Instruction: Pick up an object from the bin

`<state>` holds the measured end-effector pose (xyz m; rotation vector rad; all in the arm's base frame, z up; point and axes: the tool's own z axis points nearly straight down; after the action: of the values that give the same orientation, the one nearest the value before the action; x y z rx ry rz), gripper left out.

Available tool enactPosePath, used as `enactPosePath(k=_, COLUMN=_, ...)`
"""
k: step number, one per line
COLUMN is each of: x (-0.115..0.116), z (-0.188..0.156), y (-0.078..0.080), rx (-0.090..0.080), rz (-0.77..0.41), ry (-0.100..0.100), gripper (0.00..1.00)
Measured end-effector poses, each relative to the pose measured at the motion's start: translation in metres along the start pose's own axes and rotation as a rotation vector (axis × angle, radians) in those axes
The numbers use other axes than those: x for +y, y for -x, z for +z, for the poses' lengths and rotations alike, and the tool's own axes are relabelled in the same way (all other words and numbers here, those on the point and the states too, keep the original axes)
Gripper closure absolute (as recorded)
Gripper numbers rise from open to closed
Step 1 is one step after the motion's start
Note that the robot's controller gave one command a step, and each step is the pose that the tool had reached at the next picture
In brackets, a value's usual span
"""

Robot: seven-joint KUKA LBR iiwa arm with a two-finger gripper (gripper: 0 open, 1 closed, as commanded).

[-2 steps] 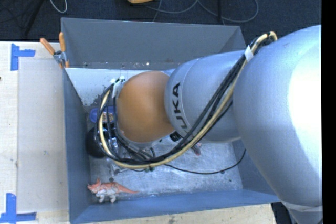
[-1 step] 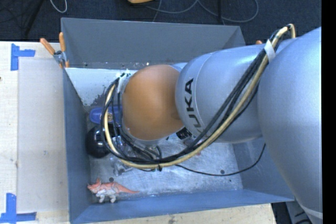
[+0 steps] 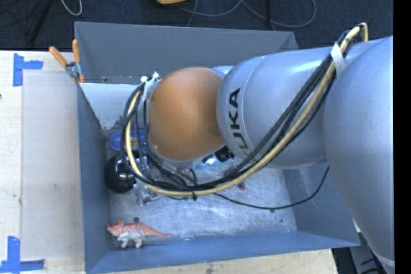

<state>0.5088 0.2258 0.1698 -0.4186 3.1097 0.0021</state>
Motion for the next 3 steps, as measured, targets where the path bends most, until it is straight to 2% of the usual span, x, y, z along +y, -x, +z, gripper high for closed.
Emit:
enactPosePath(k=1, x=0.009, z=0.023, y=-0.022, rx=0.007, rz=0.036, ry=-0.001, gripper=0.00)
enactPosePath(k=2, x=0.009, z=0.023, y=-0.021, rx=0.007, rz=0.038, ry=-0.001, gripper=0.00)
enactPosePath(k=3, x=0.007, z=0.095, y=-0.021, rx=0.014, rz=-0.213, ry=-0.002, gripper=1.00)
